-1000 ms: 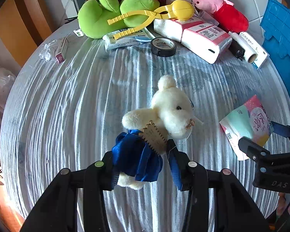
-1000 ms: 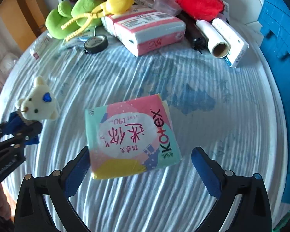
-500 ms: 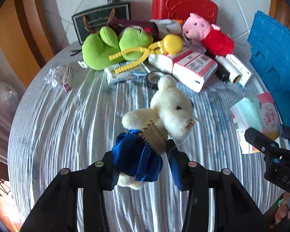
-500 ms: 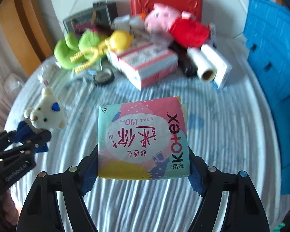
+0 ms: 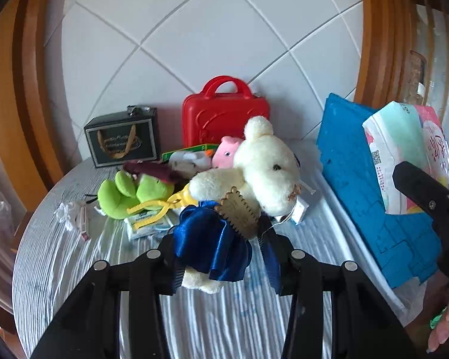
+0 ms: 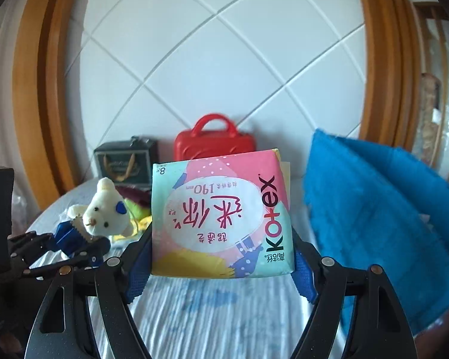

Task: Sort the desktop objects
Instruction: 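Carry the teddy bear and Kotex pack over the blue bin with both grippers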

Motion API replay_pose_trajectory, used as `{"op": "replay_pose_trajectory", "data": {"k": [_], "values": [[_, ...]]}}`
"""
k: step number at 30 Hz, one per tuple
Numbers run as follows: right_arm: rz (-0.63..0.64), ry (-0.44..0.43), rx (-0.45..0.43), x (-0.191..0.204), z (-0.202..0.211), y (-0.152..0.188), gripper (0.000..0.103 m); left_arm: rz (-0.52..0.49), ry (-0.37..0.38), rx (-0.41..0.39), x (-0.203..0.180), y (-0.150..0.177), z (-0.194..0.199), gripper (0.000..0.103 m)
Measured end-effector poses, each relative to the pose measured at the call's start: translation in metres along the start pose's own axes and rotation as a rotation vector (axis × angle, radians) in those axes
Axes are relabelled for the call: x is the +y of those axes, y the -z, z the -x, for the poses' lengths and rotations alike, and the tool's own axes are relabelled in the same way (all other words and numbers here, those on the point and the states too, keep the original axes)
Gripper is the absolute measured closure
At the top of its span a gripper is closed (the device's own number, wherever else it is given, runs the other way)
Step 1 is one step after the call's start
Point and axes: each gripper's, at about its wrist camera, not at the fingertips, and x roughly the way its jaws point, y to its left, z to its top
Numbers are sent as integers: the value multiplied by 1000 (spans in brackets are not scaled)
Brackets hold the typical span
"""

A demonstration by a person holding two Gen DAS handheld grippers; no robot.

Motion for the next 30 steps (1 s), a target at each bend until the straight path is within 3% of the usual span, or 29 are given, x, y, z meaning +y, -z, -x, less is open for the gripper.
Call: {"op": "replay_pose_trajectory", "data": {"k": [8, 12, 17, 21, 25, 30], "values": [[-30, 115, -94, -95, 33, -26, 25, -74, 94, -87, -116, -39, 4, 60], [-22, 148, -124, -174, 41, -38, 25, -83, 128, -111, -188, -60, 1, 60], [-38, 86, -107, -290, 45, -71, 25, -58, 185, -95, -291, -103, 0, 60], [-17, 133, -39, -374, 28, -93, 25, -25, 247, 6, -370, -143, -20, 60], [-35, 178, 77, -443, -7, -88, 25, -2, 207, 150, -429, -163, -62, 60], [-47, 184, 258, -487, -73, -62, 25, -31, 119, 309, -480, -165, -126, 60]]}}
